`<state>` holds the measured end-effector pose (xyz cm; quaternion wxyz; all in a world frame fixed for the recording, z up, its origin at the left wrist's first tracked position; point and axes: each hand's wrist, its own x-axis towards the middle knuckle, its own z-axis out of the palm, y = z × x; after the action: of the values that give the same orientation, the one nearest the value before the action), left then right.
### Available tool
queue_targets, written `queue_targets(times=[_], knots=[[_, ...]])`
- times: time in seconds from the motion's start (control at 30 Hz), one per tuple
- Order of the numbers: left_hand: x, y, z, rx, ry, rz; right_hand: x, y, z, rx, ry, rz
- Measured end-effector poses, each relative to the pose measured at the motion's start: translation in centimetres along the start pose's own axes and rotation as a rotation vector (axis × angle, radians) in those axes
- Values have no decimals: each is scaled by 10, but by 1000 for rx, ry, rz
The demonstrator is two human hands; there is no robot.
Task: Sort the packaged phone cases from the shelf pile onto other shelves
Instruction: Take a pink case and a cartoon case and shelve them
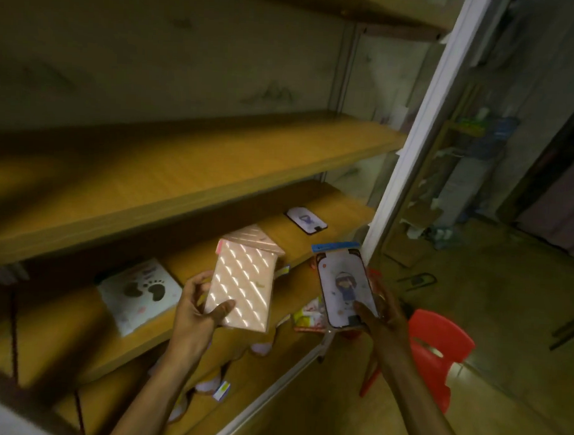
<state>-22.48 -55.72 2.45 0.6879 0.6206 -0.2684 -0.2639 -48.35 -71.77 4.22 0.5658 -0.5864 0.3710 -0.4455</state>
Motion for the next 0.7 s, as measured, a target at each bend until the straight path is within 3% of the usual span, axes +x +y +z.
queue_targets(times=[0.23,0.7], knots=[[67,-17,30,36,131,4,112,26,7,-103,-112,3],[147,-50,121,52,594,-135,321,67,18,26,-470,175]])
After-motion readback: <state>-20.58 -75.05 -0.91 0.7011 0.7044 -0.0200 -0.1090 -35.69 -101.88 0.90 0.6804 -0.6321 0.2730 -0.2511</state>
